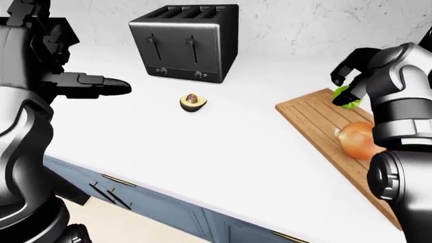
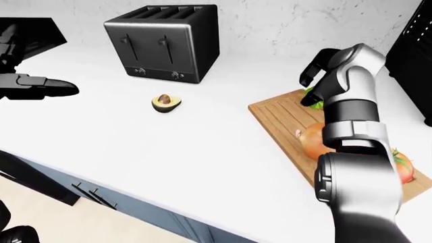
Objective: Place the avocado, onion, tomato and bell pepper on the cutting board.
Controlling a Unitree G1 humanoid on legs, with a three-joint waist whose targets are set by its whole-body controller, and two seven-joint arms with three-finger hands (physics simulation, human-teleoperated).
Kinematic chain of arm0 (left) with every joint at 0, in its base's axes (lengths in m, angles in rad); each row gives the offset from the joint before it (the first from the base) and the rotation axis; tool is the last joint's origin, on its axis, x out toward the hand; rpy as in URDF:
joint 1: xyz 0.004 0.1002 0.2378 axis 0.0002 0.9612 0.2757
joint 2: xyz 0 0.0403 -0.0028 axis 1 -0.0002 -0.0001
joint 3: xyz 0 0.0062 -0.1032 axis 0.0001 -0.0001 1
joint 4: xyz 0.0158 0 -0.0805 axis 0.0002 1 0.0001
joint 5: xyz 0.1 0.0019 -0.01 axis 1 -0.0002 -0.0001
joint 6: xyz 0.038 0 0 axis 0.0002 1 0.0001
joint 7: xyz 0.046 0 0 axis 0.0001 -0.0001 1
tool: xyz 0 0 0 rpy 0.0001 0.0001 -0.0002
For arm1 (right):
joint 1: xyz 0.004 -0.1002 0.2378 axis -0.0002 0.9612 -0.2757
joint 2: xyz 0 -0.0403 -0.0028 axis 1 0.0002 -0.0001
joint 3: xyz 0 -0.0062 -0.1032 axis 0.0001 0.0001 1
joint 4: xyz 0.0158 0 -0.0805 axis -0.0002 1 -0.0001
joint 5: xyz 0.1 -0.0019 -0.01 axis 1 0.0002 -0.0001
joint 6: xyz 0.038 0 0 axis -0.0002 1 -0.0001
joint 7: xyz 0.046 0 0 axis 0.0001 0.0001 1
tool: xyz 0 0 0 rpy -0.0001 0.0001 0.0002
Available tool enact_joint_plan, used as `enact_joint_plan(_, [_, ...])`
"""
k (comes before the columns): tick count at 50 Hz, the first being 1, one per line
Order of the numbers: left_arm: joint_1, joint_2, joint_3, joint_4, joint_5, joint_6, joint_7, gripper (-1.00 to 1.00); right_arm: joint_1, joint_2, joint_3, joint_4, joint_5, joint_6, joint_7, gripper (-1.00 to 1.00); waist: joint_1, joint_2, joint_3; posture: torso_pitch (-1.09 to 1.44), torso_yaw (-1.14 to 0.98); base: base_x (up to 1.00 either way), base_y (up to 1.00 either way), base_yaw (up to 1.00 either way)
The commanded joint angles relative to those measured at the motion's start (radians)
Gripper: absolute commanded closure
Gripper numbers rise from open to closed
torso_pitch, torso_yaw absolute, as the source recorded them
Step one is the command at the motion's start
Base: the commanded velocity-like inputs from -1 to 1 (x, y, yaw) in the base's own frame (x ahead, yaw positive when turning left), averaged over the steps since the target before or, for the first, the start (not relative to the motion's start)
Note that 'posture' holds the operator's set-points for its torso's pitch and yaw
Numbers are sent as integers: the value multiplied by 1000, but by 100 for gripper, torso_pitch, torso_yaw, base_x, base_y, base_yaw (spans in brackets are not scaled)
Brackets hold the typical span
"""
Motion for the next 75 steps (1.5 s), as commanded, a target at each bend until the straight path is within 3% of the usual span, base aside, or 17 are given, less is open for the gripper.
enact_joint_plan(1, [-28, 17, 15, -21, 5, -26, 5, -100, -36, -11, -3, -52, -8, -8, 3, 80, 1, -6, -29, 0, 35, 0, 0, 0])
enact_joint_plan(7, [-20, 15, 17, -26, 9, -28, 2, -100, -9, -11, -13, -86, -11, 7, 28, 54, 2, -7, -30, 0, 35, 0, 0, 0])
enact_joint_plan(11, [-14, 17, 22, -29, 8, -27, 0, -100, 8, -11, -13, -108, -16, 13, 51, 51, 2, -7, -30, 0, 35, 0, 0, 0])
enact_joint_plan(22, [-10, 16, 22, -35, 9, -25, -1, -100, 27, -12, -19, -132, -20, 21, 70, 20, 3, -10, -31, 0, 35, 0, 0, 0])
enact_joint_plan(37, [-33, 14, 3, -11, 19, -34, 0, -100, -14, -20, -17, -132, -36, 14, 97, -4, 4, -9, -29, 0, 35, 0, 0, 0])
enact_joint_plan(50, [-27, 11, 7, -12, 25, -36, -6, -100, -20, -16, -19, -154, -45, 16, 115, -45, 2, -8, -29, 0, 35, 0, 0, 0])
enact_joint_plan(56, [-19, 8, 9, -16, 28, -40, -7, -100, -22, -12, -19, -157, -48, 15, 117, -55, 3, -9, -29, 0, 35, 0, 0, 0])
enact_joint_plan(67, [-6, 7, 10, -27, 35, -38, -15, -100, -60, 12, -9, -153, -41, 5, 126, -51, 2, -7, -28, 0, 35, 0, 0, 0])
enact_joint_plan(75, [-22, 8, 12, -19, 33, -32, -14, -100, -148, 113, 5, -169, 6, 27, 151, -56, -4, -1, -28, 0, 35, 0, 0, 0])
